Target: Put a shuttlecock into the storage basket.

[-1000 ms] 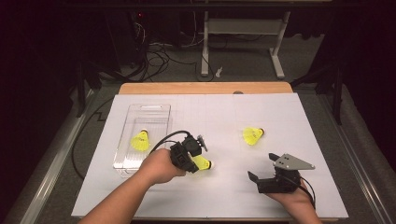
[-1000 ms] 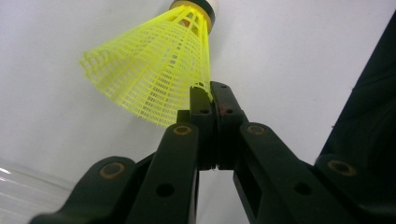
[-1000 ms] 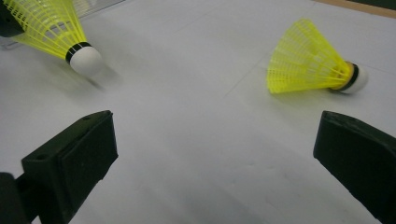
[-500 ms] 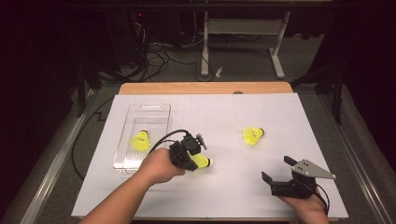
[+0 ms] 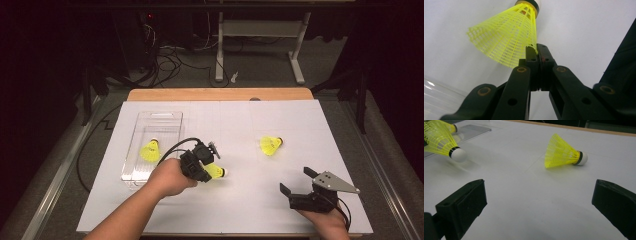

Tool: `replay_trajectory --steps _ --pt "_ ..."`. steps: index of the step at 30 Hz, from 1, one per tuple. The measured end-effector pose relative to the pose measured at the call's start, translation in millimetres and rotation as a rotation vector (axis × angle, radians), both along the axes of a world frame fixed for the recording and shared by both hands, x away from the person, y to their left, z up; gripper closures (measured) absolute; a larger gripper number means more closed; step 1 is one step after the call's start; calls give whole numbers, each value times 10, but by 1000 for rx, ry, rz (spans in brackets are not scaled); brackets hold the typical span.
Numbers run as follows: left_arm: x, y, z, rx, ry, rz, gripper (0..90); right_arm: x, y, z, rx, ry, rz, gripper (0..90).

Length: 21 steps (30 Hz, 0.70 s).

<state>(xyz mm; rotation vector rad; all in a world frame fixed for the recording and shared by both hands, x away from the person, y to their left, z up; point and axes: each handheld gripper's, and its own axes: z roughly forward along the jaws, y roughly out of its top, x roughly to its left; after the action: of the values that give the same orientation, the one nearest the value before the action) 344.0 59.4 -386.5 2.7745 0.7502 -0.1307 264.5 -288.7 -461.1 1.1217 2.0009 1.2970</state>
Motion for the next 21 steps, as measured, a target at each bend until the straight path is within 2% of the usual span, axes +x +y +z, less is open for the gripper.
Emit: replay_trajectory --steps 15,21 --pt "50 92 82 -17 20 34 891 11 16 -6 -5 5 18 4" --pt "77 102 210 -33 8 44 891 18 19 4 -3 -1 19 4"
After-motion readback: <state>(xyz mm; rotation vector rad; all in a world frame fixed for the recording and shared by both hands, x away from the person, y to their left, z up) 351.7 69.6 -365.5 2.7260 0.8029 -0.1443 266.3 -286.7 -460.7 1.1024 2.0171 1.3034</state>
